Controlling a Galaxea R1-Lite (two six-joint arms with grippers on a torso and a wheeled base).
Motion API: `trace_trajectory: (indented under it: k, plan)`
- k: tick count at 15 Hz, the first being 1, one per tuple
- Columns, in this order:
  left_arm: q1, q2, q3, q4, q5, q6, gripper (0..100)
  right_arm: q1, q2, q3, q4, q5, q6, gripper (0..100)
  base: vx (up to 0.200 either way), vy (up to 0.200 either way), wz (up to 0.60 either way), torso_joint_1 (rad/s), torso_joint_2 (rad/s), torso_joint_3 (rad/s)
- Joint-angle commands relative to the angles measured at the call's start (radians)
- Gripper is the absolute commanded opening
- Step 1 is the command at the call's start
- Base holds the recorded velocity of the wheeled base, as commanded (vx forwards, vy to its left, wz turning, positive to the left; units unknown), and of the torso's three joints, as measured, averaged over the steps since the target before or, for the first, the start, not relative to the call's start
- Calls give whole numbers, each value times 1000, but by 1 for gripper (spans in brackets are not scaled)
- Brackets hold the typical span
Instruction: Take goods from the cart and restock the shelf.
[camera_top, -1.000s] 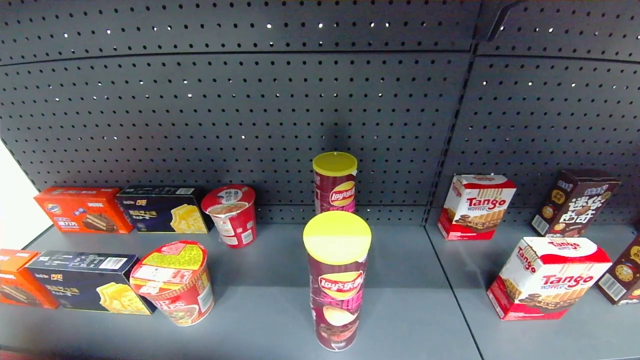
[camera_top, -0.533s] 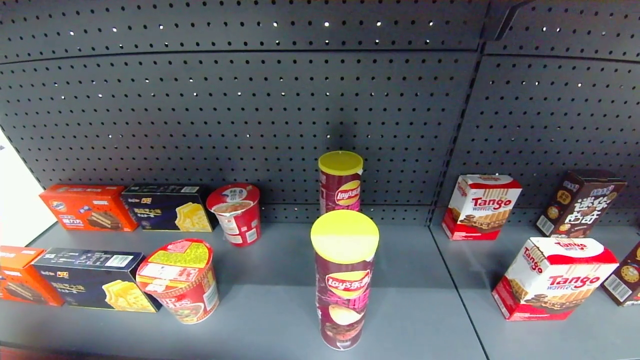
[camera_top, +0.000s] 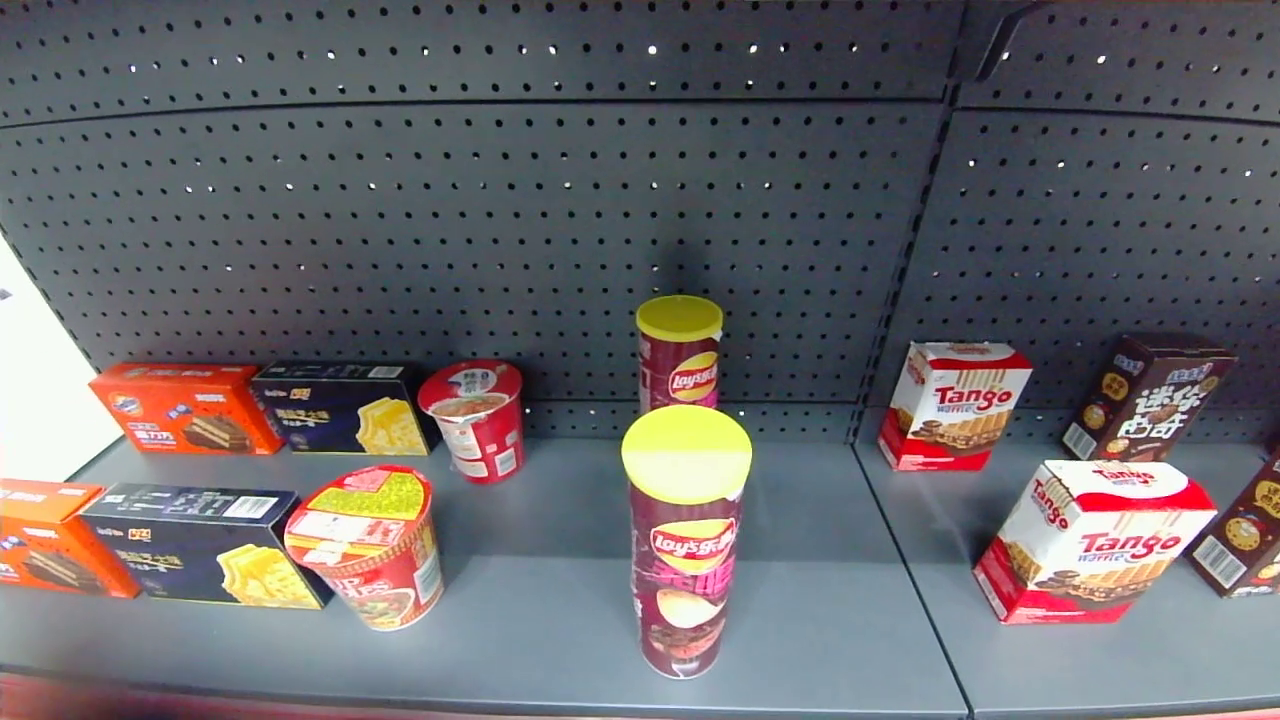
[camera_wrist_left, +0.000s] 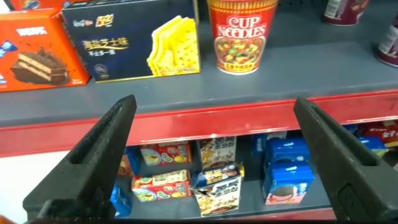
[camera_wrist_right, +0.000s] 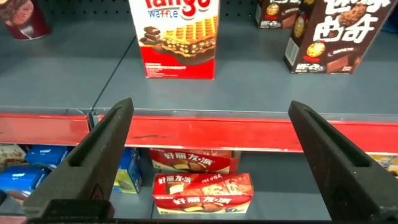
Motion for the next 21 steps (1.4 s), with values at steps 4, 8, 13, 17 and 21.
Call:
trace_trajectory:
  k: [4,8,13,17,21]
  plan:
    - [0,1,0,0,-2,1,100,0,0,0,-1,1,-1,100,0,0,0,0,0,0]
    - [0,1,0,0,-2,-2,100,0,0,0,-1,1,-1,100,0,0,0,0,0,0]
    - [0,1,0,0,0,-5,100,0,0,0,-1,1,-1,100,0,0,0,0,0,0]
    - [0,1,0,0,0,-5,100,0,0,0,-1,1,-1,100,0,0,0,0,0,0]
    - [0,1,0,0,0,-5,100,0,0,0,-1,2,-1,100,0,0,0,0,0,0]
